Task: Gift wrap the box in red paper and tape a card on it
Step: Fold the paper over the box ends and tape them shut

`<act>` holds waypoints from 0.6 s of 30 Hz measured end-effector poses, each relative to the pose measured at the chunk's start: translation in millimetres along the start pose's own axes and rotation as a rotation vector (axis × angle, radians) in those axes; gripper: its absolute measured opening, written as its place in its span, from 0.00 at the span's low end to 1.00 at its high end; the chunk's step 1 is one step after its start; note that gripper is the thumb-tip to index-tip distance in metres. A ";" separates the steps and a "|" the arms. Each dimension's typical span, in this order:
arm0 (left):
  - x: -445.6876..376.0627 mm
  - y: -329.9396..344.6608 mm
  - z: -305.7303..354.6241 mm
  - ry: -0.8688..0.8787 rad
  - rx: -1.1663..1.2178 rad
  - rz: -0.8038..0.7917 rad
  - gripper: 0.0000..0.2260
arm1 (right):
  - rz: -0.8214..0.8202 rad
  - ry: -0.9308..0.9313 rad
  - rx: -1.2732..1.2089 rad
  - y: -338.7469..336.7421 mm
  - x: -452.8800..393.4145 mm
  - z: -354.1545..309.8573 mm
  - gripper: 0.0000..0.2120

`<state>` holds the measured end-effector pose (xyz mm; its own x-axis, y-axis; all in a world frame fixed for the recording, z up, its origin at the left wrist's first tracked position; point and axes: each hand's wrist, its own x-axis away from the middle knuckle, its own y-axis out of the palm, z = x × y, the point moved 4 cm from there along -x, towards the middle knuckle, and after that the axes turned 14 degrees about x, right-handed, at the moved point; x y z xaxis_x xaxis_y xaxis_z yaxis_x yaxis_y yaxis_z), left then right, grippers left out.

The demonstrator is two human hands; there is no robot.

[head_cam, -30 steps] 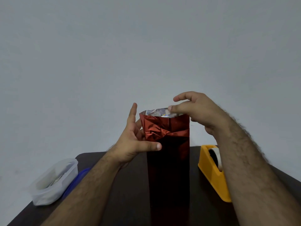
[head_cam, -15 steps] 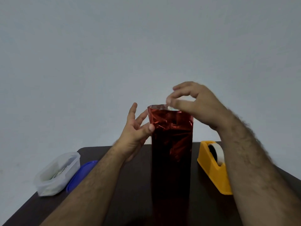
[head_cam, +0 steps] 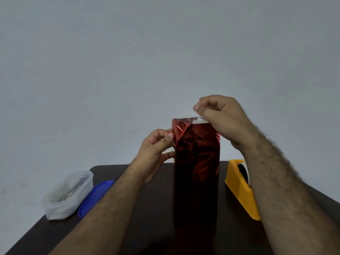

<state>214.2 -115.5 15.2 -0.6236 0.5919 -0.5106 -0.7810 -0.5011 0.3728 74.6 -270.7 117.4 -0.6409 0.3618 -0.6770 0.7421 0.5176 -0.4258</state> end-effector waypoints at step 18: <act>-3.7 9.1 5.0 -0.037 -0.129 0.168 0.07 | -0.159 0.536 -0.492 32.5 23.1 87.0 0.09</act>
<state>209.2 -119.1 24.4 -0.7477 0.5145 -0.4199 -0.6560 -0.6703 0.3468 101.0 -313.0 35.7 -0.8347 0.5167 -0.1905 0.5391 0.8373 -0.0913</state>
